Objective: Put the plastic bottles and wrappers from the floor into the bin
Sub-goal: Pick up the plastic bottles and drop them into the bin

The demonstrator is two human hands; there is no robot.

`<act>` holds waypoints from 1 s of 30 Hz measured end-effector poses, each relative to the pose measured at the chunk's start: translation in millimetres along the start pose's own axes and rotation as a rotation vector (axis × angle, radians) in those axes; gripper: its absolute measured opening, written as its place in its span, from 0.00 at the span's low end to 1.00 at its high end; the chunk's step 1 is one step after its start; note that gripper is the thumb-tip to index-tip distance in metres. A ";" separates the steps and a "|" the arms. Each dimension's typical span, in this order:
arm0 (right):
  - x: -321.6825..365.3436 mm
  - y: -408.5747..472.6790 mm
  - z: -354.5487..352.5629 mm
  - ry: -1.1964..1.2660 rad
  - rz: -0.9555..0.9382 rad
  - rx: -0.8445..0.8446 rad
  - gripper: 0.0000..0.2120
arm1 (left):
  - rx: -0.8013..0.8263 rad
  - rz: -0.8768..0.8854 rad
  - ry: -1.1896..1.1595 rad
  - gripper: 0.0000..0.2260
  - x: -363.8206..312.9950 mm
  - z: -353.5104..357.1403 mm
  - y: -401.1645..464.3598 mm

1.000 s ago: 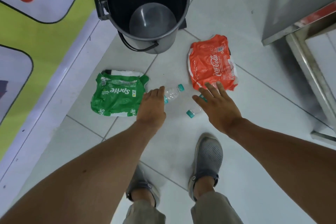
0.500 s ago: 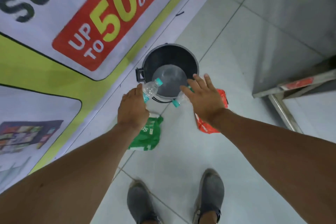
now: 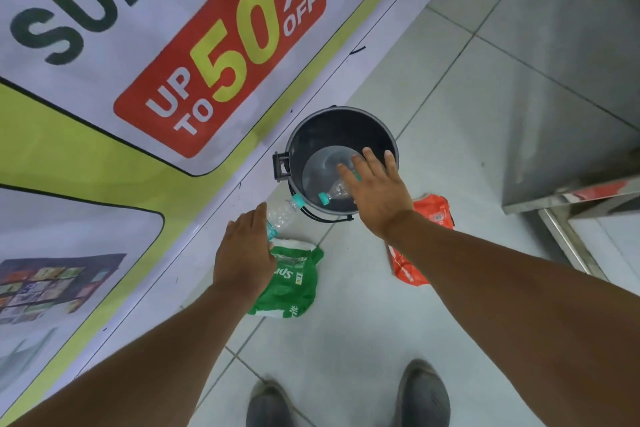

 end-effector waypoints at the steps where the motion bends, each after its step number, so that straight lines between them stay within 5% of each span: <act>1: -1.0 -3.7 -0.5 0.018 0.009 -0.003 0.41 | -0.003 0.002 0.007 0.36 -1.1 -2.0 0.6; 17: -76.7 -119.2 43.0 0.100 0.096 0.092 0.42 | -0.004 0.228 0.194 0.37 -144.7 1.5 78.8; 30: -69.9 -129.0 65.4 0.113 0.055 0.138 0.36 | -0.017 0.205 0.107 0.39 -149.7 22.8 79.7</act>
Point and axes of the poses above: each hand's wrist, its own y-axis towards the middle knuckle, its own z-axis out of the palm, x = y × z, the point moved 9 cm from there along y, towards the middle knuckle, and after that the axes turned 2 degrees about z, right-handed, at the moved point
